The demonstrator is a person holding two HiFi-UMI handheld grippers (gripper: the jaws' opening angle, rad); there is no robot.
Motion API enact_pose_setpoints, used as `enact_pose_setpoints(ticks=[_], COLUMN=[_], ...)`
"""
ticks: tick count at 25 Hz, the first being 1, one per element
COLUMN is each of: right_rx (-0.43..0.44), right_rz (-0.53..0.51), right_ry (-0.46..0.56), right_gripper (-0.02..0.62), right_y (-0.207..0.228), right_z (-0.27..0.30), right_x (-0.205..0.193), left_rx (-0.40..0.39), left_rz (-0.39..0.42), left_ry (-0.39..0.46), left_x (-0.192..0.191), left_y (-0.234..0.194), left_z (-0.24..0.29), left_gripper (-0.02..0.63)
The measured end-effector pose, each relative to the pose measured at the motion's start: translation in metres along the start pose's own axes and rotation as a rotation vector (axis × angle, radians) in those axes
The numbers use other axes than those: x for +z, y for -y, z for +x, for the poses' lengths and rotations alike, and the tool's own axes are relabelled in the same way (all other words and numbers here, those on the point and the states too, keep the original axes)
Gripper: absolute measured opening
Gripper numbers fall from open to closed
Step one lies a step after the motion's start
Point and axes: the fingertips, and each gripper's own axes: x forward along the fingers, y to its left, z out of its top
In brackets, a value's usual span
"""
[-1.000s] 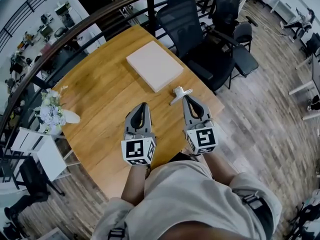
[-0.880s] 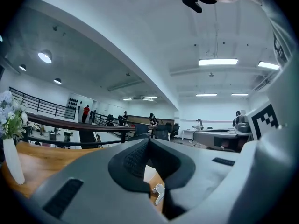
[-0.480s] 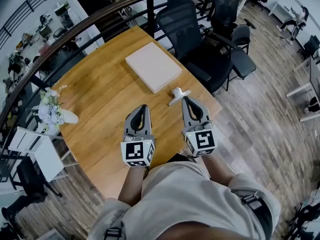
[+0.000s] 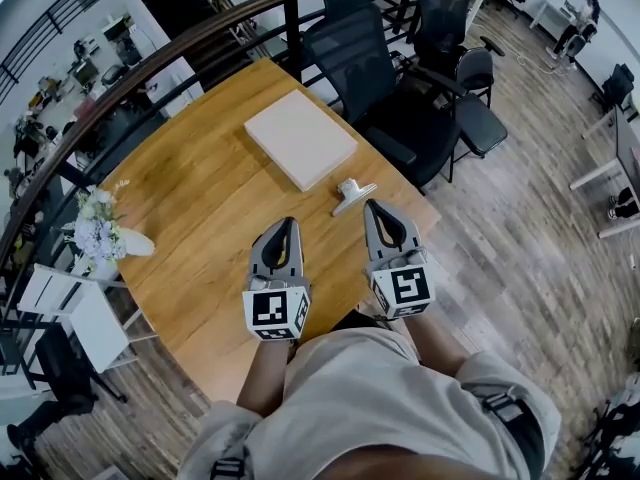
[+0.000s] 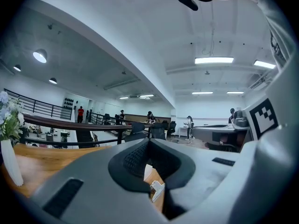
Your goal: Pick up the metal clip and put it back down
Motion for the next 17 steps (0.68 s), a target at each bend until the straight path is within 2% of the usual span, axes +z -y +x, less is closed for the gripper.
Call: enact_pose_setpoints(ticks=[17], right_rx=[0.012], right_rz=[-0.010], right_ry=[0.008], right_gripper=[0.026], right_y=[-0.0044], right_z=[0.0019], right_x=[0.0014], left_rx=[0.014], left_rz=[-0.005], left_ry=[0.003], left_x=[0.0026], left_y=[-0.0034], left_z=[-0.0042], left_gripper=[0.025])
